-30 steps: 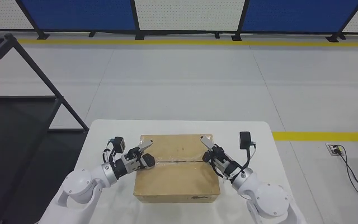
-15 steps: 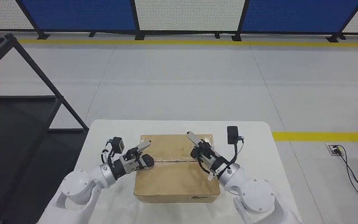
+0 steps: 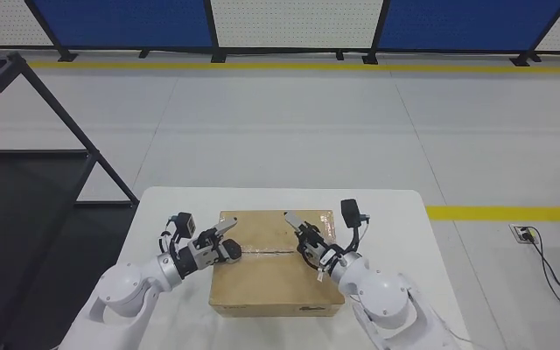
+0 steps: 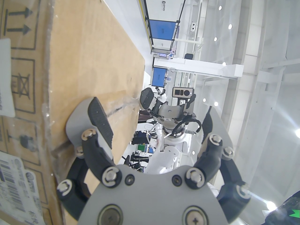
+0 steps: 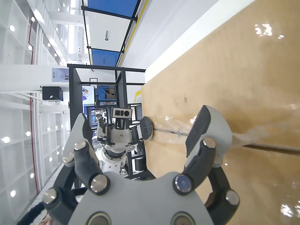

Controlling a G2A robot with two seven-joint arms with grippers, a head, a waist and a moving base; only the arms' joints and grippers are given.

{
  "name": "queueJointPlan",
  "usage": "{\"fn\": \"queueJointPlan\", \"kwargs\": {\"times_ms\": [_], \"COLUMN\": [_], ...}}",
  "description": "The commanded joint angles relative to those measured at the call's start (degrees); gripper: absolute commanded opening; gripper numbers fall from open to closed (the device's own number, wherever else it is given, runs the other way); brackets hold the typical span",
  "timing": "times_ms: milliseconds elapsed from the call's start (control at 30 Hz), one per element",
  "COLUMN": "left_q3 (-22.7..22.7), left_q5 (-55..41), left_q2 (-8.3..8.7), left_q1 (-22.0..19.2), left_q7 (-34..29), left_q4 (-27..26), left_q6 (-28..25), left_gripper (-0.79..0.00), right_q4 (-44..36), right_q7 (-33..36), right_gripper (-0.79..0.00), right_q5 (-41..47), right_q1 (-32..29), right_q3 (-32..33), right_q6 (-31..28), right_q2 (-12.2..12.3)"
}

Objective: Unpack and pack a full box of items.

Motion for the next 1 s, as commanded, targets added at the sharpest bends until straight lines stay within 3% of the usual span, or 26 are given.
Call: {"fn": "queueJointPlan", "kwargs": {"times_ms": [0, 267, 533, 967], "left_q3": [0.20, 0.65, 0.60, 0.72], "left_q5": [0.06, 0.28, 0.20, -0.02], "left_q2": [-0.03, -0.08, -0.06, -0.07], "left_q1": [-0.20, -0.71, -0.41, -0.16], "left_q7": [0.02, 0.16, 0.52, 0.69], "left_q4": [0.07, 0.30, 0.28, 0.10], "left_q6": [0.07, 0.21, 0.14, -0.26], "left_gripper": [0.000, 0.000, 0.000, 0.000], "right_q4": [-0.92, -1.86, -4.33, 8.30], "right_q7": [-0.67, -3.79, -1.25, 1.12], "right_gripper": [0.000, 0.000, 0.000, 0.000], "right_q5": [-0.22, 1.66, 4.73, 6.71], "right_q1": [-1.90, -5.18, -6.89, 3.69], "right_q3": [1.32, 4.98, 5.49, -4.20], "right_q6": [0.17, -1.35, -8.69, -7.05], "right_q2": [0.22, 0.29, 0.14, -2.46]}}
